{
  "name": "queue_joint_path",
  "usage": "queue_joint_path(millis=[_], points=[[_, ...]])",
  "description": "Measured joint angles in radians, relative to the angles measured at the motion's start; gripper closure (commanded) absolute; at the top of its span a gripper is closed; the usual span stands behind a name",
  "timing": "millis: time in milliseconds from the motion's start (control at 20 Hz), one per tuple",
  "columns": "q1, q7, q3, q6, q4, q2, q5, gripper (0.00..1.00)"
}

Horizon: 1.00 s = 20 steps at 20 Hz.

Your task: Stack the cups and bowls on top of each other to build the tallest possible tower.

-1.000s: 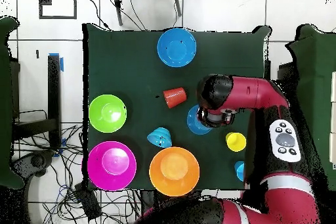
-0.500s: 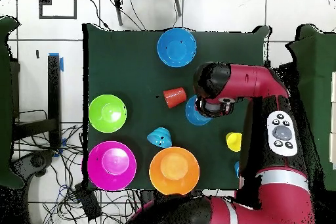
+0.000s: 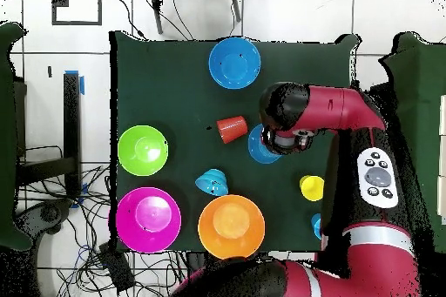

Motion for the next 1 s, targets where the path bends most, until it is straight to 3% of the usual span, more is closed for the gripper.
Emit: queue_joint_path(millis=[350,1000], points=[[-0.024,0.0,0.0,-0.138,0.036,0.0,-0.001,1.0],[-0.018,0.0,-0.001,-0.16,0.053,0.001,-0.002,1.0]])
